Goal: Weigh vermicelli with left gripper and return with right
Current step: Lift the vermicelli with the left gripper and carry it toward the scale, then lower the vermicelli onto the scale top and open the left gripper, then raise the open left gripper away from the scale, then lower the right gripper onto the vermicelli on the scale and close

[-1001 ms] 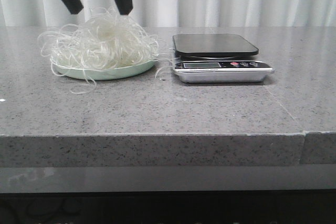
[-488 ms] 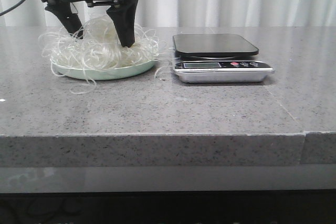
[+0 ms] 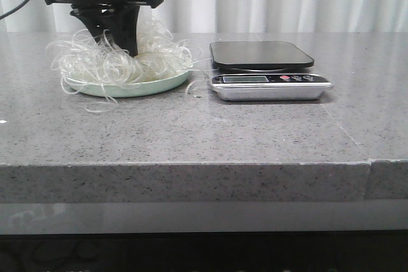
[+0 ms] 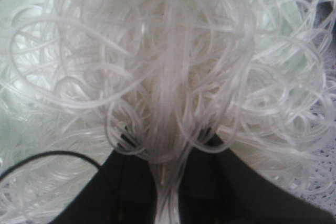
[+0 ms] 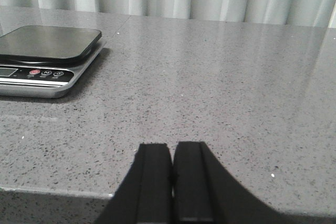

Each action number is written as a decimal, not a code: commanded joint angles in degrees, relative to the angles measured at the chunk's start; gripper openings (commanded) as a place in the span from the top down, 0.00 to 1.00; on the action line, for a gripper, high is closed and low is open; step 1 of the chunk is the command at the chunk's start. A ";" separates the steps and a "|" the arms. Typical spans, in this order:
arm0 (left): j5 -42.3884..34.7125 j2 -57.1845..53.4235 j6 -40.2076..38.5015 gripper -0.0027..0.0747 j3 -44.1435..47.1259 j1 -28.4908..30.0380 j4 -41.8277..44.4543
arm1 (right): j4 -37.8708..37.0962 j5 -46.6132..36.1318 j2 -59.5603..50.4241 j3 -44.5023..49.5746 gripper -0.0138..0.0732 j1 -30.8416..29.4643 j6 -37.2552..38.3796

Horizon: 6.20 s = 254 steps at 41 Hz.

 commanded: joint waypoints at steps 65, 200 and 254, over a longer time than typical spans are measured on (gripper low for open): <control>-6.62 3.69 -1.90 0.79 -33.50 -10.43 -6.55 | -0.35 -4.83 -0.95 -0.48 0.67 -0.17 -0.35; -39.06 -79.41 -3.09 0.79 67.03 13.09 12.31 | 11.29 -13.67 -0.95 -0.53 0.67 -0.17 -0.35; -39.66 -88.25 -3.09 0.79 73.28 13.09 12.75 | 37.04 44.46 80.79 -96.27 0.13 0.04 -15.47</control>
